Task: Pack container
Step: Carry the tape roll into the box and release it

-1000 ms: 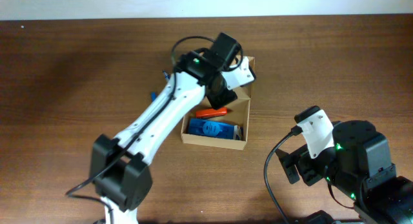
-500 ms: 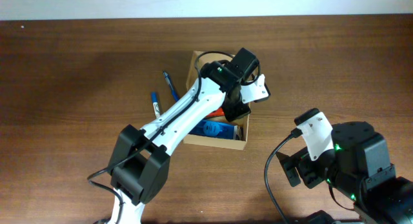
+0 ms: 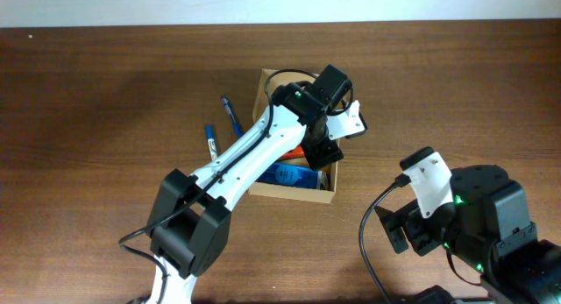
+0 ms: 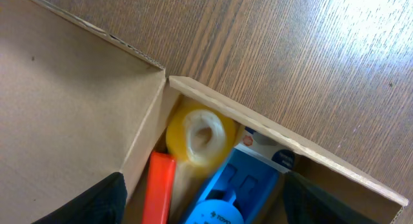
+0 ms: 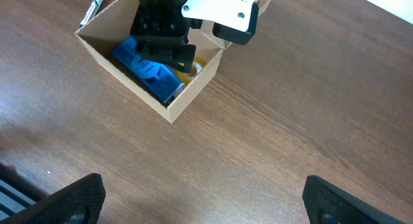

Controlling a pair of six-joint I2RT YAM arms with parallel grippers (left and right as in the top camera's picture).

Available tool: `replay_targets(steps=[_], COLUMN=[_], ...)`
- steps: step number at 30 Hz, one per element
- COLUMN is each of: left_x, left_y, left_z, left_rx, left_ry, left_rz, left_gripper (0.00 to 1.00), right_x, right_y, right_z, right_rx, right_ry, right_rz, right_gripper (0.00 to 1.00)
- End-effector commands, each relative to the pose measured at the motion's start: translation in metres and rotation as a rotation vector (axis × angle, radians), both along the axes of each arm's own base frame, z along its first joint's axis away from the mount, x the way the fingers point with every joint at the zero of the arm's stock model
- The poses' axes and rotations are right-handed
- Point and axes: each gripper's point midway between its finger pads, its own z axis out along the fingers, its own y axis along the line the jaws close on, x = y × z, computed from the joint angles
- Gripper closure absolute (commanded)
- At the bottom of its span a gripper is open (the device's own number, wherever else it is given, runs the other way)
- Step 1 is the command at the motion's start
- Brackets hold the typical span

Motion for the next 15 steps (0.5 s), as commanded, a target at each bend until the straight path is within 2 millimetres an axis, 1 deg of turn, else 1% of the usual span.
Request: replay_targets(steps=[1, 4, 5, 6, 8, 10, 12, 13, 14, 15], left_x=[-0.002, -0.002, -0.002, -0.002, -0.001, 0.007, 0.012, 0.015, 0.021, 0.025], left_y=[-0.004, -0.004, -0.004, -0.004, -0.001, 0.014, 0.030, 0.039, 0.053, 0.064], left_z=[-0.005, -0.005, -0.001, 0.004, 0.024, 0.048, 0.065, 0.073, 0.081, 0.086], left_rx=[-0.008, -0.009, -0.014, -0.020, -0.038, -0.031, -0.029, -0.036, -0.042, -0.046], left_ry=[0.019, 0.018, 0.012, 0.005, -0.036, -0.097, -0.131, -0.135, -0.140, -0.138], left_rz=[-0.013, -0.013, -0.013, -0.012, -0.005, 0.044, 0.099, 0.127, 0.199, 0.253], left_gripper=[0.23, 0.25, 0.26, 0.27, 0.29, 0.30, 0.32, 0.33, 0.34, 0.34], right_x=[0.000, 0.000, 0.000, 0.000, 0.000, 0.000, 0.000, 0.000, 0.000, 0.000], right_y=[-0.001, -0.001, -0.001, -0.001, -0.001, -0.001, -0.001, -0.001, -0.001, -0.001], right_z=[0.006, 0.006, 0.006, 0.006, 0.006, 0.006, 0.006, 0.006, 0.006, 0.006], right_rx=[0.001, 0.001, 0.001, 0.001, 0.001, 0.001, 0.001, 0.001, 0.001, 0.001], right_ry=[-0.017, -0.017, -0.017, -0.017, -0.017, -0.017, -0.017, -0.017, -0.017, -0.017], right_rz=[-0.003, -0.003, -0.003, -0.003, -0.003, -0.003, -0.003, -0.003, -0.003, -0.003], right_gripper=[0.01, 0.01, 0.01, 0.01, 0.01, 0.01, 0.01, 0.01, 0.01, 0.01])
